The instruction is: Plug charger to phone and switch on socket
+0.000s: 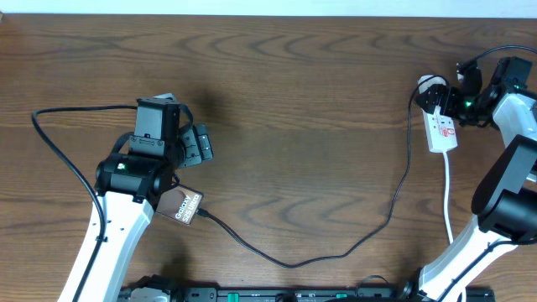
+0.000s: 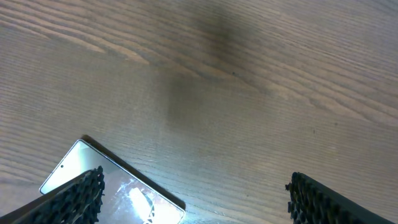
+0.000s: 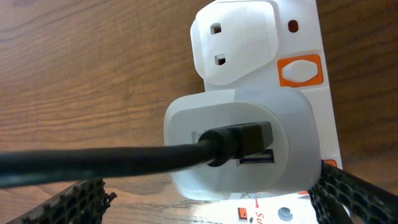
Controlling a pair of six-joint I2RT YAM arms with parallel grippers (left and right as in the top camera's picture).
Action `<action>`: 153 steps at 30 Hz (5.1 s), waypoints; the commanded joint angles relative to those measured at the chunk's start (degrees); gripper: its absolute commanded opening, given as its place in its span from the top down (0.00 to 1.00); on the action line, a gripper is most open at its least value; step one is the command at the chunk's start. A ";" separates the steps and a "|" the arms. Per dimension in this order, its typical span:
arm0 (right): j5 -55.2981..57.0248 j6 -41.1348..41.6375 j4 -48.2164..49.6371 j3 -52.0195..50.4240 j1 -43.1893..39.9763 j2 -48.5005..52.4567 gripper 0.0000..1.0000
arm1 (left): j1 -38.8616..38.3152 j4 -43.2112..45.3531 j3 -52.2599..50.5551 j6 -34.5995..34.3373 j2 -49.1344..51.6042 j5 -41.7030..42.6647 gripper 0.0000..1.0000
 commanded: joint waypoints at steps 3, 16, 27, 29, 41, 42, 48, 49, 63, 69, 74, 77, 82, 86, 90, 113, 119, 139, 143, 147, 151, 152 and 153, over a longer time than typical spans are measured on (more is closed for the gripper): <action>-5.66 0.66 -0.90 0.57 1.73 1.81 0.01 | -0.09 0.02 1.05 1.16 0.20 -1.16 0.07; -9.09 1.79 -1.29 0.55 1.73 2.03 0.01 | -0.09 0.02 1.05 1.16 0.20 -1.16 0.07; -9.07 1.99 -1.88 -0.66 1.77 2.03 0.01 | -0.09 0.02 1.05 1.16 0.20 -1.16 0.07; -9.07 1.97 -1.68 -1.16 1.77 2.03 0.01 | -0.09 0.02 1.05 1.16 0.20 -1.16 0.07; -9.07 2.21 -1.68 -1.79 2.25 2.12 0.01 | -0.09 0.02 1.05 1.16 0.20 -1.16 0.07; -9.05 2.19 -1.68 -1.81 2.40 2.14 0.01 | -0.09 0.02 1.05 1.16 0.20 -1.16 0.07; -9.05 2.21 -1.75 -1.81 3.34 2.16 0.01 | -0.09 0.02 1.05 1.16 0.20 -1.16 0.07; -9.05 2.21 -1.86 -1.81 3.48 2.16 0.01 | -0.09 0.02 1.05 1.16 0.20 -1.16 0.07; -9.09 3.04 0.48 -5.35 3.96 2.19 0.01 | -0.09 0.02 1.05 1.16 0.20 -1.16 0.07; -9.03 4.00 1.38 -5.49 3.89 2.19 0.01 | -0.09 0.02 1.05 1.16 0.20 -1.16 0.07; -8.63 7.06 2.05 -5.31 3.19 1.64 0.05 | -0.09 0.02 1.05 1.16 0.20 -1.16 0.07; -6.14 8.22 1.95 -5.27 2.38 -0.24 0.05 | -0.09 0.02 1.05 1.16 0.20 -1.16 0.07; 4.04 10.43 -0.57 -5.22 1.31 -7.19 0.05 | -0.09 0.02 1.05 1.16 0.20 -1.16 0.07; 12.24 12.35 -3.52 -5.22 1.29 -14.51 0.04 | -0.09 0.02 1.05 1.16 0.20 -1.16 0.07; 20.87 18.14 -6.60 -5.22 1.33 -20.65 0.01 | -0.09 0.02 1.05 1.16 0.20 -1.16 0.07; 28.48 21.68 -10.99 -5.29 1.33 -26.88 0.01 | -0.09 0.02 1.05 1.16 0.20 -1.16 0.07; 28.46 21.68 -10.99 -5.29 1.33 -26.88 0.01 | -0.09 0.02 1.05 1.16 0.20 -1.16 0.07; 28.48 21.68 -10.99 -5.29 1.31 -26.88 0.01 | -0.02 3.54 -5.99 1.31 -3.56 -2.64 0.07; 28.48 21.68 -10.97 -5.29 1.33 -26.88 0.01 | -0.04 8.48 -11.43 1.14 -7.39 -2.67 0.07; 28.48 21.68 -10.99 -5.29 1.33 -26.88 0.01 | -0.04 14.80 -18.36 0.70 -13.25 -2.62 0.07; 28.48 21.68 -10.99 -5.29 1.33 -26.88 0.01 | -0.04 20.65 -22.97 0.72 -18.18 -2.62 0.07; 28.48 21.68 -10.99 -5.29 1.33 -26.88 0.01 | -0.02 22.12 -23.91 0.72 -19.28 -2.62 0.07; 28.48 21.68 -10.99 -5.29 1.33 -26.88 0.01 | -0.02 25.16 -25.83 0.72 -21.73 -2.64 0.07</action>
